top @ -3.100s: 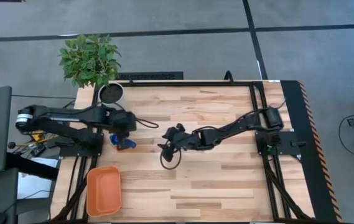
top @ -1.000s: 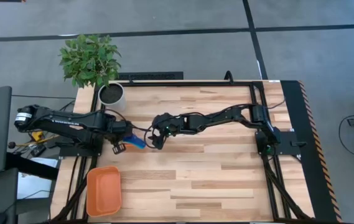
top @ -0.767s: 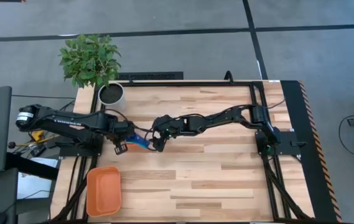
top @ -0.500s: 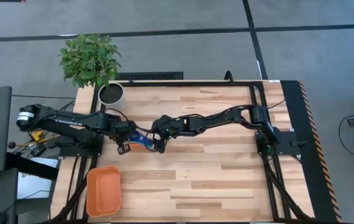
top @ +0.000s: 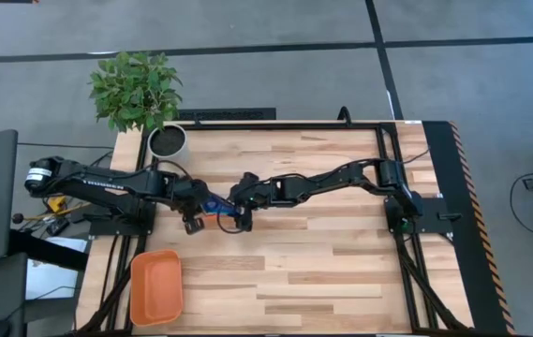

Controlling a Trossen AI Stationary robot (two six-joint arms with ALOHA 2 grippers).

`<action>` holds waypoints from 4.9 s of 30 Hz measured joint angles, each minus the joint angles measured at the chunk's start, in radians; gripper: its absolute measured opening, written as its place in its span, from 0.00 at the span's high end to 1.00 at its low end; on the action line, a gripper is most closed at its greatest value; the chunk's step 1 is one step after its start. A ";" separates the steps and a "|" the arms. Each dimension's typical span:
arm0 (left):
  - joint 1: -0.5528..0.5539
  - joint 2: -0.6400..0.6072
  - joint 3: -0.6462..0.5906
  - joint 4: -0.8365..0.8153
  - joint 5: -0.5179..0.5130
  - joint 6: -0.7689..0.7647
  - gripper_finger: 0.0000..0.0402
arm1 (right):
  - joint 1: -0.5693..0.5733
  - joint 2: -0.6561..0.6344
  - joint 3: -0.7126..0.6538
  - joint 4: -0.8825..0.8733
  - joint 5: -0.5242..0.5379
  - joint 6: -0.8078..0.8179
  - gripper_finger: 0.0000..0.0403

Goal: Nest measuring cups in basket
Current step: Put the nested measuring cups into the orange bin

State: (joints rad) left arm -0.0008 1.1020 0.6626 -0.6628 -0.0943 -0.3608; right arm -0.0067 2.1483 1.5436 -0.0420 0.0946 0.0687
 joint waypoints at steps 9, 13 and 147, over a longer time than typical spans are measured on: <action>-0.027 0.000 0.000 0.084 0.009 0.001 1.00 | 0.000 0.000 0.000 -0.058 -0.015 0.017 0.03; -0.035 0.000 0.008 0.091 0.010 0.001 1.00 | 0.004 0.000 0.000 -0.026 -0.017 0.018 0.03; 0.095 0.045 0.002 0.150 -0.287 0.166 1.00 | 0.084 0.167 0.480 -0.725 -0.043 0.113 0.06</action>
State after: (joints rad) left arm 0.0940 1.1469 0.6643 -0.5133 -0.3809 -0.1951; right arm 0.0769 2.3156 2.0232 -0.7666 0.0521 0.1816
